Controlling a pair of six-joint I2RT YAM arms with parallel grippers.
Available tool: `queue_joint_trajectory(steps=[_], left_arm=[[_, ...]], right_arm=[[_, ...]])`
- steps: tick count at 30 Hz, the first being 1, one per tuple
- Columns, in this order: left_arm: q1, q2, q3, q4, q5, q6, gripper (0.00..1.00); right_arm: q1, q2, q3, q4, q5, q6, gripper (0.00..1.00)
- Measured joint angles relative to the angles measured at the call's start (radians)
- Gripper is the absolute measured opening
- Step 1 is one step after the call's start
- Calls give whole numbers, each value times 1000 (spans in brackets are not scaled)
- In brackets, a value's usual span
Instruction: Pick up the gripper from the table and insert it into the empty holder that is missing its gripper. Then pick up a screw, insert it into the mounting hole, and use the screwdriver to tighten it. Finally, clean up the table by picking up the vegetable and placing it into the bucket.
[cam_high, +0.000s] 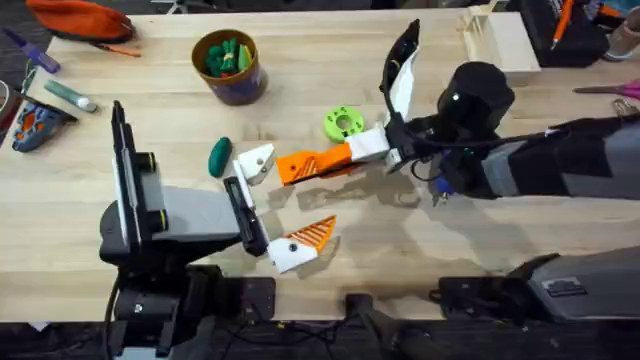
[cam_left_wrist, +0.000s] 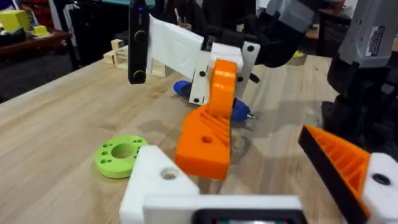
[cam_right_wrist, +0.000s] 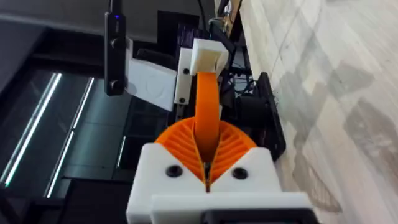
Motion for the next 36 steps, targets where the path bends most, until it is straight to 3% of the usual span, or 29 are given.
queue_joint_trajectory(steps=[36], left_arm=[[0,0,0,0,0,0,987]], right_arm=[[33,0,15,-41,33,-7,12]])
